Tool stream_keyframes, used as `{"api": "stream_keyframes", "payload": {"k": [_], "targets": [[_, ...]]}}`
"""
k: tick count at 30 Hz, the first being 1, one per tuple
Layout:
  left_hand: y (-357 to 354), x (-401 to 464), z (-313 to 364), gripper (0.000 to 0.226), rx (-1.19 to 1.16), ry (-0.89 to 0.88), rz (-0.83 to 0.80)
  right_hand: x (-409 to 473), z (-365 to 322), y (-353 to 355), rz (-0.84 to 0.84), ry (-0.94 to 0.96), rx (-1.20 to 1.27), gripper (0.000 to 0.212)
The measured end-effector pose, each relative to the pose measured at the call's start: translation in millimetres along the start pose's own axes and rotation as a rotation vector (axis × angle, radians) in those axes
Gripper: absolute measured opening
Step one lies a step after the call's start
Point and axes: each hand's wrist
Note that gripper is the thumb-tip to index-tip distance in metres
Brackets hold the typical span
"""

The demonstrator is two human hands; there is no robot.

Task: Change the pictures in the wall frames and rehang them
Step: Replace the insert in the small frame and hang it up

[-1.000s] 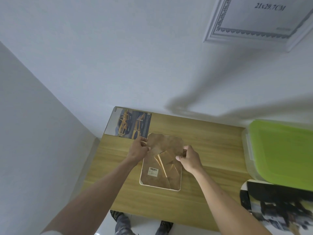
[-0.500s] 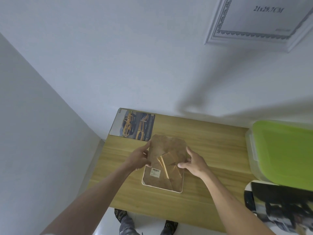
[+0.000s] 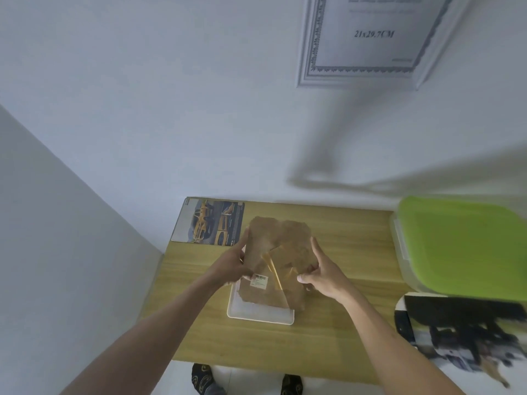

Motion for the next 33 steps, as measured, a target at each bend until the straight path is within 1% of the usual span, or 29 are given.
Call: {"api": "stream_keyframes", "payload": {"k": [2,6,10,11,13,16,17,18,20,22,25,27,30,33], "targets": [[-11,8,15,0.126,-0.005,-0.023,0.011,-2,7,14,0.056,-0.006,0.043,0.104],[-47,26,45,0.108,-0.011,-0.061,0.029,-8,26,45,0.182,-0.016,-0.03,0.087],[-93,42,68,0.101,0.009,-0.093,-0.006,-10,51,75,0.243,-0.068,-0.061,0.082],[-105,47,72,0.101,0.028,-0.096,-0.012,-9,57,80,0.238,-0.089,-0.061,0.083],[-126,56,77,0.108,0.085,-0.097,-0.006,-8,69,88,0.212,-0.113,-0.066,0.091],[-152,69,82,0.118,0.12,-0.072,-0.019,9,104,96,0.199,-0.166,-0.111,0.12],[-159,72,84,0.121,0.134,-0.065,-0.025,13,112,98,0.206,-0.186,-0.121,0.124],[-165,77,85,0.124,0.156,-0.053,-0.016,14,114,101,0.215,-0.191,-0.135,0.122],[-176,87,87,0.123,0.203,-0.046,0.02,7,104,105,0.23,-0.196,-0.159,0.103],[-184,95,89,0.113,0.256,-0.04,0.046,10,103,107,0.264,-0.205,-0.198,0.088],[-193,103,90,0.091,0.362,-0.024,0.07,16,102,107,0.311,-0.224,-0.291,0.083],[-196,106,89,0.08,0.405,-0.01,0.084,19,103,104,0.347,-0.221,-0.365,0.074],[-197,109,88,0.068,0.426,0.026,0.1,21,105,99,0.382,-0.225,-0.448,0.06],[-197,109,90,0.062,0.441,0.035,0.104,23,105,94,0.41,-0.227,-0.477,0.049]]}}
Point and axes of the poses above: each hand's wrist, its own x-axis towards the middle knuckle, its own y-axis out of the back of the hand, z = x × y, and after that the axes turned 6 degrees about -x, right-handed
